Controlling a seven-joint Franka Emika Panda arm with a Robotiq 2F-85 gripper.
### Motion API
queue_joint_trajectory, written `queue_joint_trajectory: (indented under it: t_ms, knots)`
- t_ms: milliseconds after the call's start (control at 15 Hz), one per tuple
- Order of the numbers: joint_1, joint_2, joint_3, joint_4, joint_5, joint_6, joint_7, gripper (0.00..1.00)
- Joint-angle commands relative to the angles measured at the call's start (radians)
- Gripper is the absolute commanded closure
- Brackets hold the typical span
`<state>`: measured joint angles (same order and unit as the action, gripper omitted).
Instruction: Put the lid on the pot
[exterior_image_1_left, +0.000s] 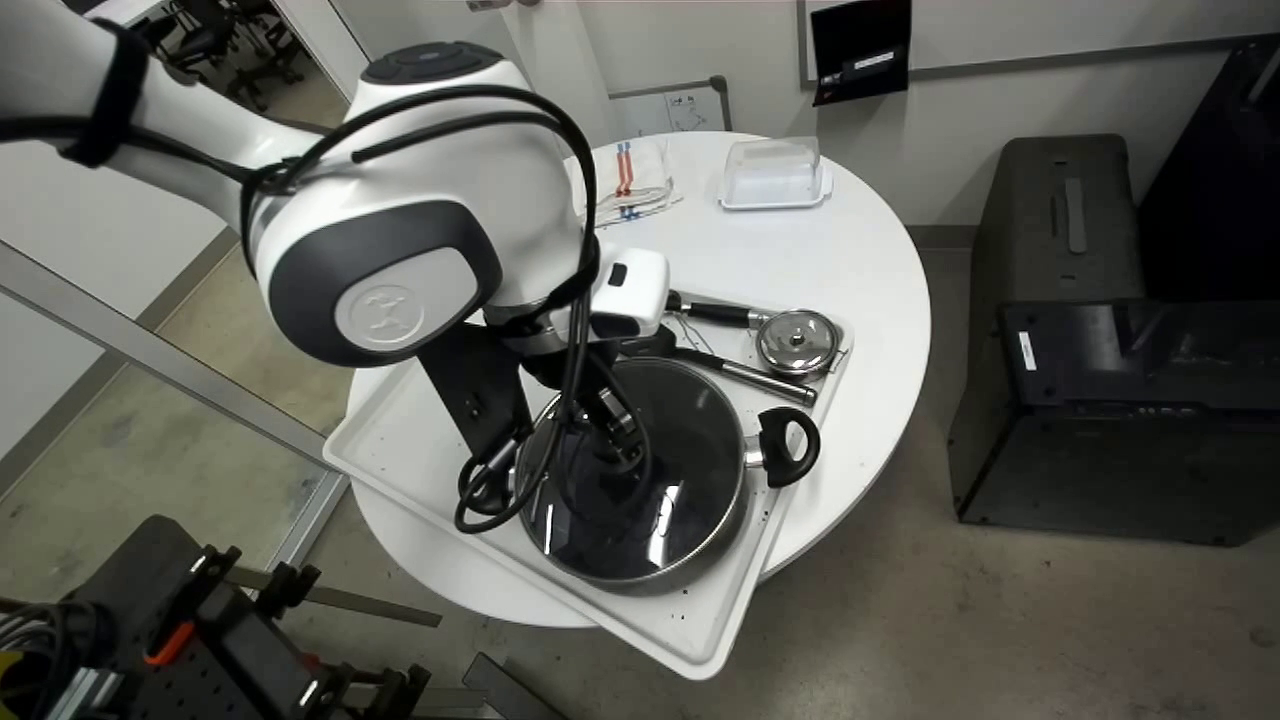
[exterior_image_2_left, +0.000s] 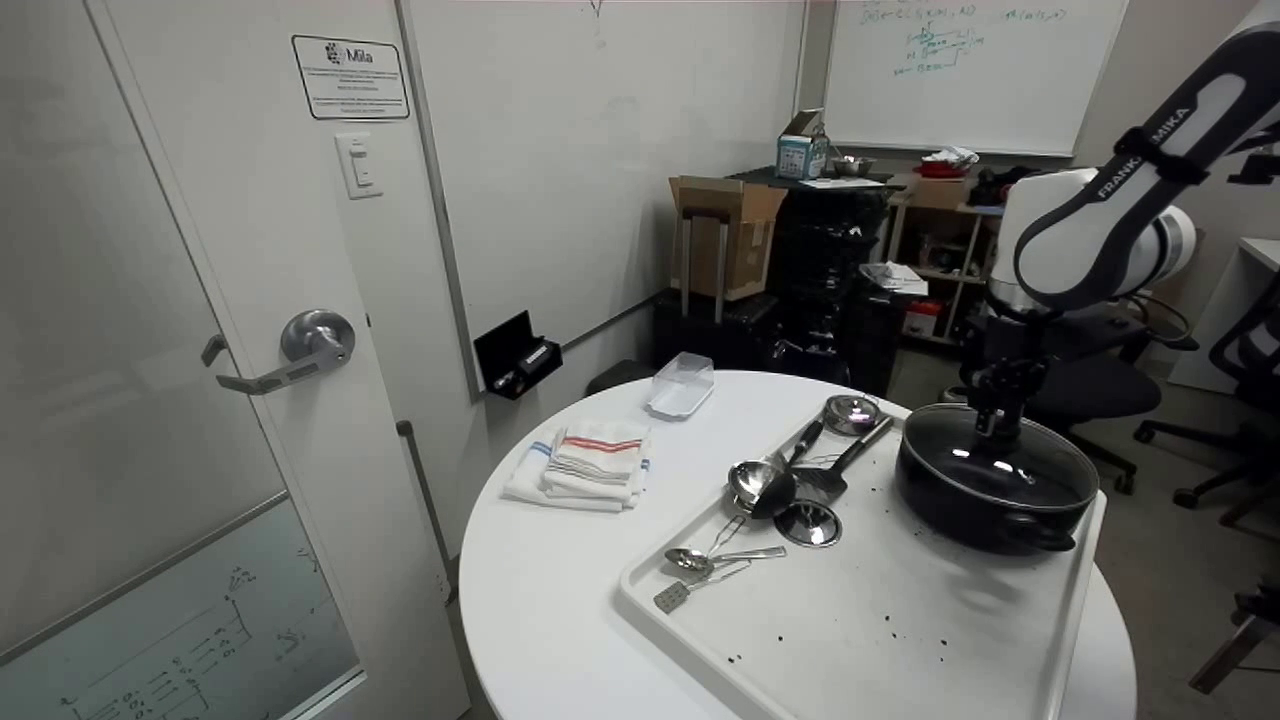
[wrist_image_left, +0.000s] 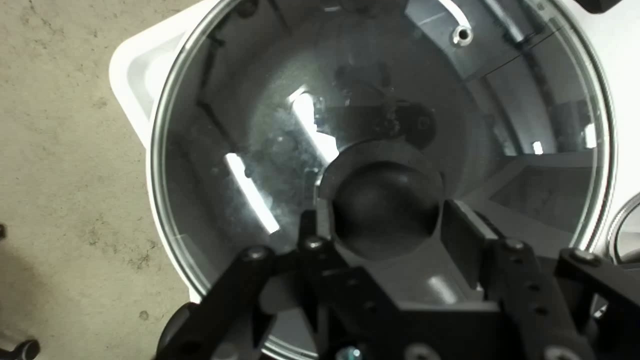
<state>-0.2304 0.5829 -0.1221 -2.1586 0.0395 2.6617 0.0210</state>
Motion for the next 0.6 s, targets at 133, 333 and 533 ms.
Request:
queue_joint_trajectory:
  t_ms: [133,333,533]
  knots:
    - [-0.004,-0.008,0.02,0.021,0.042,-0.007,-0.008,0.01]
    - [-0.001,-0.021,0.027,0.015,0.042,0.004,-0.014,0.0]
    - [0.0,-0.025,0.029,0.017,0.043,-0.002,-0.011,0.0]
